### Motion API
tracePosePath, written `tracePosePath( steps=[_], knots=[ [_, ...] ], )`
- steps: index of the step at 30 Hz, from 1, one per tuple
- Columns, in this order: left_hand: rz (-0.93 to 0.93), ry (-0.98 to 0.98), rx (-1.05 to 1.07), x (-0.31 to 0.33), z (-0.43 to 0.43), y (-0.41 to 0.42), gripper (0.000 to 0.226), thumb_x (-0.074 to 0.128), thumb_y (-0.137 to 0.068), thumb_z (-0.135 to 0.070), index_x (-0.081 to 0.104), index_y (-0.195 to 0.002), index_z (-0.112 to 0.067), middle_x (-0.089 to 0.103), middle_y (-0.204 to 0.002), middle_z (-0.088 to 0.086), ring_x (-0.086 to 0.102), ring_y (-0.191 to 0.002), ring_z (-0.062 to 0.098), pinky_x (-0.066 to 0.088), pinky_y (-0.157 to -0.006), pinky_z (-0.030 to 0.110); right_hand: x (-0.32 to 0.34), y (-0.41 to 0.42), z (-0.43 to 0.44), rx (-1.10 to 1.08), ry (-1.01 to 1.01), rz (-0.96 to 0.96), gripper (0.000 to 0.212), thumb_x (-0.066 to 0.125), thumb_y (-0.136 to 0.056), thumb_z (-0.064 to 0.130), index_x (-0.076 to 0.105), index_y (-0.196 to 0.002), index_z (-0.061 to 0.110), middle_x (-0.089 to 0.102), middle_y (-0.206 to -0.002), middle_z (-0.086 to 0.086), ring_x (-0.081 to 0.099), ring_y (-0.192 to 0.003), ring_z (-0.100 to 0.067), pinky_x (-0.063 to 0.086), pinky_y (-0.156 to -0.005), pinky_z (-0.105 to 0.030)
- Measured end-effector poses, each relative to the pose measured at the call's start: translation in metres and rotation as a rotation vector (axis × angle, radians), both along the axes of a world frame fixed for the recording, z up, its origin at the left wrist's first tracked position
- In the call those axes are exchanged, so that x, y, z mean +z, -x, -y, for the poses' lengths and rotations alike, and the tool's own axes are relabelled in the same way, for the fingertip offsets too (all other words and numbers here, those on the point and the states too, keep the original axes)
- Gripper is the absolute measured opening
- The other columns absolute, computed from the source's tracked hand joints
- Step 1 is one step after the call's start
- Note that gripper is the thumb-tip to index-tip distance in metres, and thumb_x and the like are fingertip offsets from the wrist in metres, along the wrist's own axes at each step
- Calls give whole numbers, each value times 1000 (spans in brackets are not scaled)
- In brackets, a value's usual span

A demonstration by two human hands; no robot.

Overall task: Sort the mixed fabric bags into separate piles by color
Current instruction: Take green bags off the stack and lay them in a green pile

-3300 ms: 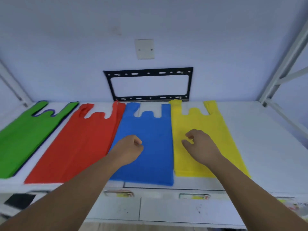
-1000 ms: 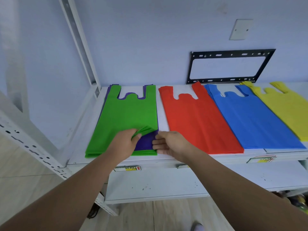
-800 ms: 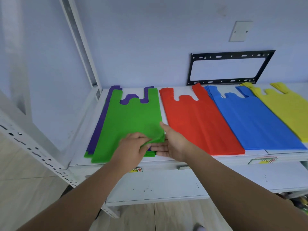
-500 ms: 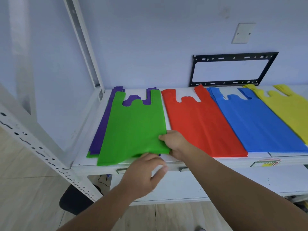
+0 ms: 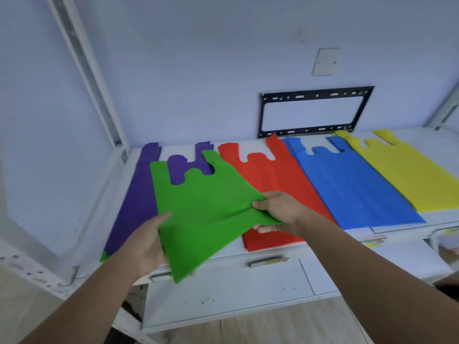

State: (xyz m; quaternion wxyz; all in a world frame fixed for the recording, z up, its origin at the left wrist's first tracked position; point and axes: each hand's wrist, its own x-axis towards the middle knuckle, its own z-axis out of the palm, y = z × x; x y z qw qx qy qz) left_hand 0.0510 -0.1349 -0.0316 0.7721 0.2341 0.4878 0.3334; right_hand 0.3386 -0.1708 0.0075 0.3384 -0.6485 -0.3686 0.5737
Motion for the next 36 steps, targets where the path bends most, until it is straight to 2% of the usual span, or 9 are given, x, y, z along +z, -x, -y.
tracePosePath(
  steps=[2,3,7,12,15,20,26,32,36],
  knots=[
    [-133,-69,14,0,-8,-28,30,49,-101,-11,66,-124,-4,68,-127,20,73,-93,28,55,-83,43,5,-15,7,-52,-35,-6,18,50,-101,13,66,-107,7,74,-81,-13,71,-64,-20,62,-60,-32],
    [-174,-101,16,3,-11,-40,28,48,-99,-6,67,-120,-5,70,-122,20,74,-87,27,57,-78,43,9,-22,11,-68,-55,-12,17,50,-102,14,66,-104,9,73,-77,-11,70,-61,-20,61,-58,-31],
    [-204,-244,-40,38,-18,-99,24,48,-100,-6,68,-112,-10,79,-88,13,77,-67,24,61,-51,36,29,-76,32,-160,-126,-36,17,50,-102,15,66,-107,14,74,-78,-6,71,-63,-19,59,-55,-30],
    [-147,-400,-132,81,-10,-207,19,50,-100,-4,66,-109,-9,78,-74,7,75,-59,18,57,-44,29,49,-168,75,-307,-202,-72,21,52,-101,18,67,-116,14,74,-82,-3,71,-63,-15,57,-54,-29],
    [-132,-467,-185,100,-2,-282,23,50,-100,-6,64,-118,-8,78,-71,5,74,-57,16,56,-44,26,60,-232,105,-368,-233,-103,21,52,-101,18,67,-116,14,74,-87,-7,71,-65,-18,58,-57,-30],
    [-90,-540,-239,132,21,-408,16,53,-99,-9,69,-100,-12,78,-73,4,74,-57,15,57,-45,28,87,-348,144,-413,-302,-115,21,50,-101,16,65,-112,9,73,-77,-9,70,-63,-20,55,-55,-29],
    [-70,-573,-281,159,31,-548,13,58,-98,-11,70,-102,-9,78,-87,10,76,-71,19,61,-55,33,113,-485,167,-491,-324,-78,18,47,-101,15,64,-105,11,71,-70,-7,68,-58,-16,53,-51,-24],
    [-63,-514,-329,161,-7,-682,21,59,-98,-10,67,-115,-2,76,-101,16,76,-77,22,64,-63,36,123,-607,132,-561,-315,-140,27,39,-103,16,59,-120,13,77,-87,-5,73,-65,-15,55,-52,-21],
    [-33,-525,-377,165,-55,-770,30,60,-97,-11,65,-124,0,74,-113,19,76,-85,24,63,-64,34,133,-690,85,-570,-330,-52,29,38,-103,16,61,-122,16,77,-99,-5,74,-74,-16,56,-55,-22]
  ],
)
